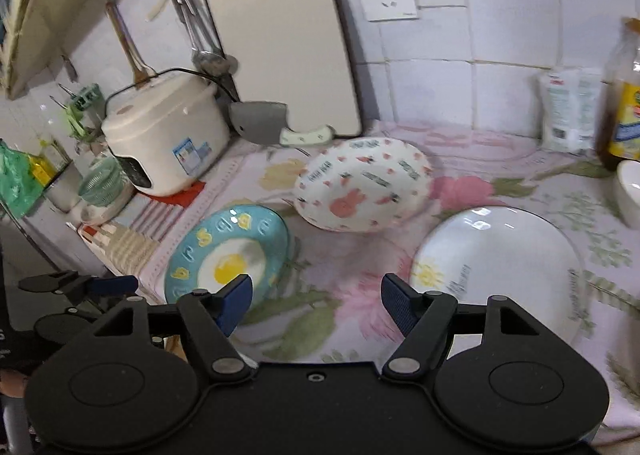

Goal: Organize plates and bowls
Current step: 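Move both grippers to the rim of the blue fried-egg plate, then close the left gripper on the blue plate rim while the right gripper also closes on it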

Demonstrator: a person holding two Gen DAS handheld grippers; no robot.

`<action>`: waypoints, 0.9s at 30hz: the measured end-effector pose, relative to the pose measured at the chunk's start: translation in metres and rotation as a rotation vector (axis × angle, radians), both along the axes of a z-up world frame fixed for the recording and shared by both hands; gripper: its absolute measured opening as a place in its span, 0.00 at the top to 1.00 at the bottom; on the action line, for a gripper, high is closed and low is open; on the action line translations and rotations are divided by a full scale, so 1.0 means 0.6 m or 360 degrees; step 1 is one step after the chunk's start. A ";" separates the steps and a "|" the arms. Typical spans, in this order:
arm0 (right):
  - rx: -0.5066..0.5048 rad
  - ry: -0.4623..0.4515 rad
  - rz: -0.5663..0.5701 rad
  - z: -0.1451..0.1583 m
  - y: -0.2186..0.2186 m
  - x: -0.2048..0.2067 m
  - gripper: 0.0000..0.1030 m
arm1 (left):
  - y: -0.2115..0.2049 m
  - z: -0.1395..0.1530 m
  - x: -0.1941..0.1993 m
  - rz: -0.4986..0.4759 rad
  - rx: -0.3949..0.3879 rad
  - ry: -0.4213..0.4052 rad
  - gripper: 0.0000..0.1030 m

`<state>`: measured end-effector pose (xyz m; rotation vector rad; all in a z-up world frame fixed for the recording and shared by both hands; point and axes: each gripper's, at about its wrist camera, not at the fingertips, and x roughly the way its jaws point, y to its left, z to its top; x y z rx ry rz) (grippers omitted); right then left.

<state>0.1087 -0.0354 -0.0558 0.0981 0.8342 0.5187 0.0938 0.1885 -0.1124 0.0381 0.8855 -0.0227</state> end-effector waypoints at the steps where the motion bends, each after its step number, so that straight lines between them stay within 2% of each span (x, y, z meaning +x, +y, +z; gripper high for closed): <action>1: 0.0009 -0.0021 0.0014 -0.007 0.008 0.004 0.26 | 0.009 -0.002 0.004 0.0013 -0.0004 -0.0006 0.08; 9: 0.0062 -0.0076 0.0096 -0.073 0.070 0.039 0.26 | 0.071 -0.037 0.042 0.0077 -0.0059 0.0018 0.07; 13: 0.0082 -0.0045 0.0103 -0.108 0.099 0.062 0.26 | 0.100 -0.058 0.062 0.0124 -0.0106 0.0040 0.07; 17: 0.0082 -0.0077 0.0132 -0.128 0.125 0.073 0.26 | 0.124 -0.081 0.072 0.0185 -0.0038 0.0022 0.08; 20: 0.0082 -0.0054 0.0164 -0.145 0.145 0.083 0.26 | 0.136 -0.094 0.073 0.0199 0.0007 -0.0008 0.08; 26: 0.0061 0.0011 0.0135 -0.188 0.173 0.100 0.27 | 0.168 -0.123 0.079 0.0251 -0.0076 0.0027 0.11; 27: 0.0057 0.0020 0.0128 -0.194 0.176 0.101 0.30 | 0.170 -0.128 0.080 0.0263 -0.0083 0.0037 0.11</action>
